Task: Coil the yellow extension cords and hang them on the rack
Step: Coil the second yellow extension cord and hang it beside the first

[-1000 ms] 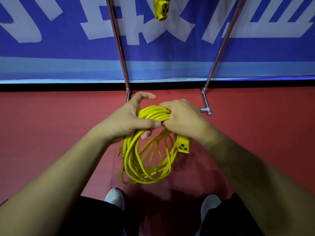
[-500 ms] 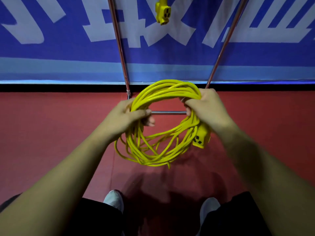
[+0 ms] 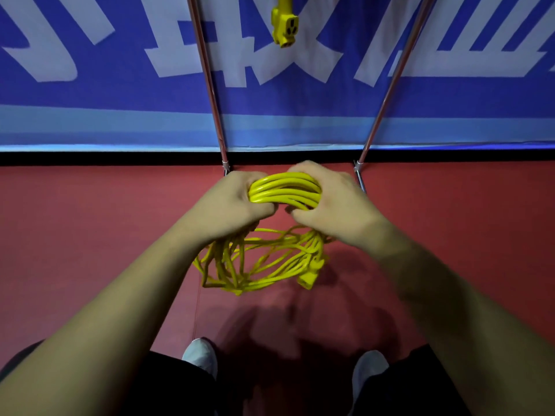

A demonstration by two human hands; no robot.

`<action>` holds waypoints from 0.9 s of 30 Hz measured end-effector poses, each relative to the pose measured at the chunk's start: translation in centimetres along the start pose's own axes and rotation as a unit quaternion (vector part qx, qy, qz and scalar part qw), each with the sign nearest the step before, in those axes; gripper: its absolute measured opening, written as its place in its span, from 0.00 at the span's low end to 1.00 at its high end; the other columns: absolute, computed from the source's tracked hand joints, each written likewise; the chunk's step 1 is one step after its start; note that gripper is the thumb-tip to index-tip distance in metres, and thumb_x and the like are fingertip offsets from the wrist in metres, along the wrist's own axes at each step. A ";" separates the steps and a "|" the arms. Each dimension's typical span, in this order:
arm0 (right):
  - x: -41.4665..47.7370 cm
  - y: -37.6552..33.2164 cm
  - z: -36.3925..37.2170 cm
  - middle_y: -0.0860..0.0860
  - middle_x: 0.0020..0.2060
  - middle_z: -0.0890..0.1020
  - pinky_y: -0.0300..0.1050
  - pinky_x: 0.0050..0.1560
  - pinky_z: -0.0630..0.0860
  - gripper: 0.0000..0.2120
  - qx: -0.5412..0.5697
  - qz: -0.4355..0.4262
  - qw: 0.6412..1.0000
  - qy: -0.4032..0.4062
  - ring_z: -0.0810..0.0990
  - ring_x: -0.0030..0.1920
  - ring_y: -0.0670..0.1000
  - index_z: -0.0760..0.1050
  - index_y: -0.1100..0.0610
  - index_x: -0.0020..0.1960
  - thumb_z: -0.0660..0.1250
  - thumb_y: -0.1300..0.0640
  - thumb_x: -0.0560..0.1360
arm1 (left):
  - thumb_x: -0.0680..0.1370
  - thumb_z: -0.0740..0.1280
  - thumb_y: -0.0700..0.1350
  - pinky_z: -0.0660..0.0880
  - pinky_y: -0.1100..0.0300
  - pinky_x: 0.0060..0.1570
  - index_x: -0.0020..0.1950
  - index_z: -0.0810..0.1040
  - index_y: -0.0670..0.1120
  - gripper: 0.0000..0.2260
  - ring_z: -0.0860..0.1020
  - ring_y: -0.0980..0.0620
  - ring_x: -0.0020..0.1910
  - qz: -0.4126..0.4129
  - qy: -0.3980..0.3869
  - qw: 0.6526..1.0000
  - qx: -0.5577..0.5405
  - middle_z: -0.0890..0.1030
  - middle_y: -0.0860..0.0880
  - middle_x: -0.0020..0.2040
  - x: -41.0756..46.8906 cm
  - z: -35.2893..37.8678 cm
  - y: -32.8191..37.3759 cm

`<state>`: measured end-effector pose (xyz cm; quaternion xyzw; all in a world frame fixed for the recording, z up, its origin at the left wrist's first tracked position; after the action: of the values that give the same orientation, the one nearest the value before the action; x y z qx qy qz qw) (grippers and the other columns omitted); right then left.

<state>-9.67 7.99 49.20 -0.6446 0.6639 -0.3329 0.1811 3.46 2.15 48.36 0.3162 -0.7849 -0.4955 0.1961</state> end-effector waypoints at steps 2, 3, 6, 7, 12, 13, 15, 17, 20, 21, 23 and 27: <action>-0.1 0.1 -0.5 0.47 0.34 0.81 0.44 0.40 0.75 0.12 -0.011 0.015 1.000 0.008 0.78 0.35 0.45 0.78 0.50 0.46 0.69 0.59 0.64 | 0.69 0.67 0.41 0.66 0.61 0.26 0.38 0.72 0.42 0.04 0.70 0.54 0.24 0.032 0.010 0.997 0.069 0.71 0.49 0.27 0.1 -0.4 0.2; -0.2 0.3 -1.0 0.49 0.31 0.80 0.42 0.36 0.72 0.09 0.002 0.027 1.000 0.009 0.75 0.32 0.44 0.78 0.51 0.43 0.68 0.62 0.65 | 0.68 0.67 0.42 0.67 0.59 0.27 0.38 0.72 0.44 0.04 0.71 0.53 0.25 0.049 0.018 0.992 0.112 0.73 0.49 0.27 0.0 -0.7 0.2; -0.4 0.7 -2.8 0.52 0.25 0.77 0.38 0.28 0.68 0.08 0.056 0.067 0.996 0.015 0.71 0.24 0.42 0.77 0.53 0.37 0.66 0.66 0.66 | 0.68 0.68 0.46 0.69 0.58 0.31 0.39 0.73 0.48 0.05 0.73 0.53 0.29 0.085 0.038 0.971 0.218 0.75 0.50 0.29 0.0 -2.1 0.1; -0.6 0.8 -3.3 0.53 0.23 0.77 0.37 0.26 0.67 0.08 0.074 0.079 0.994 0.018 0.71 0.22 0.43 0.76 0.54 0.36 0.65 0.67 0.66 | 0.68 0.67 0.46 0.69 0.58 0.32 0.40 0.73 0.47 0.05 0.73 0.53 0.30 0.094 0.038 0.968 0.230 0.75 0.50 0.30 0.1 -2.3 0.2; -1.1 1.5 -4.2 0.54 0.21 0.74 0.37 0.24 0.67 0.05 0.108 0.095 0.989 0.031 0.71 0.20 0.44 0.77 0.58 0.38 0.65 0.67 0.67 | 0.69 0.67 0.42 0.73 0.58 0.35 0.46 0.77 0.47 0.06 0.78 0.52 0.35 0.076 -0.003 0.984 0.160 0.81 0.52 0.37 0.5 -1.7 0.1; -1.1 1.6 -4.3 0.54 0.22 0.75 0.38 0.24 0.67 0.06 0.106 0.097 0.989 0.024 0.71 0.20 0.44 0.77 0.58 0.38 0.65 0.67 0.67 | 0.71 0.69 0.41 0.73 0.59 0.35 0.46 0.77 0.47 0.06 0.79 0.51 0.35 0.056 -0.021 0.991 0.117 0.83 0.52 0.38 0.5 -1.4 0.1; -1.1 2.0 -4.5 0.55 0.24 0.78 0.40 0.24 0.71 0.06 0.104 0.101 0.989 -0.013 0.75 0.22 0.45 0.78 0.58 0.40 0.66 0.68 0.68 | 0.74 0.71 0.37 0.73 0.62 0.31 0.44 0.75 0.46 0.06 0.78 0.50 0.31 0.032 -0.032 0.998 0.049 0.81 0.51 0.33 0.5 -0.9 0.4; -1.0 2.2 -4.7 0.55 0.28 0.80 0.46 0.27 0.75 0.06 0.097 0.097 0.990 -0.043 0.80 0.26 0.47 0.78 0.59 0.42 0.67 0.68 0.68 | 0.73 0.71 0.35 0.71 0.63 0.29 0.40 0.74 0.45 0.09 0.76 0.51 0.28 0.031 -0.025 0.999 0.023 0.76 0.50 0.29 0.7 -0.4 1.5; -0.2 1.3 -6.0 0.51 0.30 0.80 0.47 0.35 0.74 0.08 0.033 0.058 0.998 -0.002 0.77 0.31 0.49 0.75 0.57 0.42 0.71 0.62 0.65 | 0.70 0.70 0.36 0.72 0.60 0.29 0.40 0.74 0.43 0.06 0.74 0.49 0.27 0.032 -0.004 0.999 0.015 0.74 0.44 0.29 1.4 -0.7 4.0; 0.1 0.6 -6.7 0.50 0.33 0.80 0.46 0.38 0.73 0.11 0.014 0.042 0.999 0.023 0.77 0.34 0.49 0.75 0.55 0.45 0.73 0.58 0.65 | 0.70 0.70 0.36 0.72 0.59 0.29 0.40 0.74 0.42 0.05 0.74 0.49 0.27 0.034 0.005 0.999 0.019 0.74 0.44 0.29 1.8 -1.2 5.0; 0.7 -1.2 -8.7 0.48 0.35 0.80 0.44 0.41 0.73 0.14 0.011 0.016 0.998 0.068 0.77 0.38 0.48 0.75 0.52 0.48 0.74 0.54 0.65 | 0.69 0.70 0.37 0.72 0.60 0.29 0.41 0.75 0.41 0.05 0.75 0.49 0.27 0.047 0.013 0.998 0.041 0.75 0.43 0.29 2.5 -2.2 7.6; 1.5 -3.8 -13.8 0.49 0.25 0.77 0.40 0.32 0.72 0.05 0.037 0.010 0.990 0.135 0.77 0.28 0.45 0.73 0.54 0.38 0.66 0.63 0.66 | 0.71 0.70 0.37 0.76 0.60 0.30 0.42 0.76 0.45 0.05 0.78 0.51 0.28 0.094 0.029 0.988 0.116 0.78 0.46 0.31 3.8 -4.3 13.7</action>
<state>-16.29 9.60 61.89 -0.5803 0.6757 -0.4394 0.1168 -0.71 0.91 62.55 0.2765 -0.8572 -0.3707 0.2265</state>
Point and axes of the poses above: each hand's wrist, its own x-axis towards the middle knuckle, its own z-axis out of the palm, y = z × x, the point moved 7 cm from there along x, towards the middle knuckle
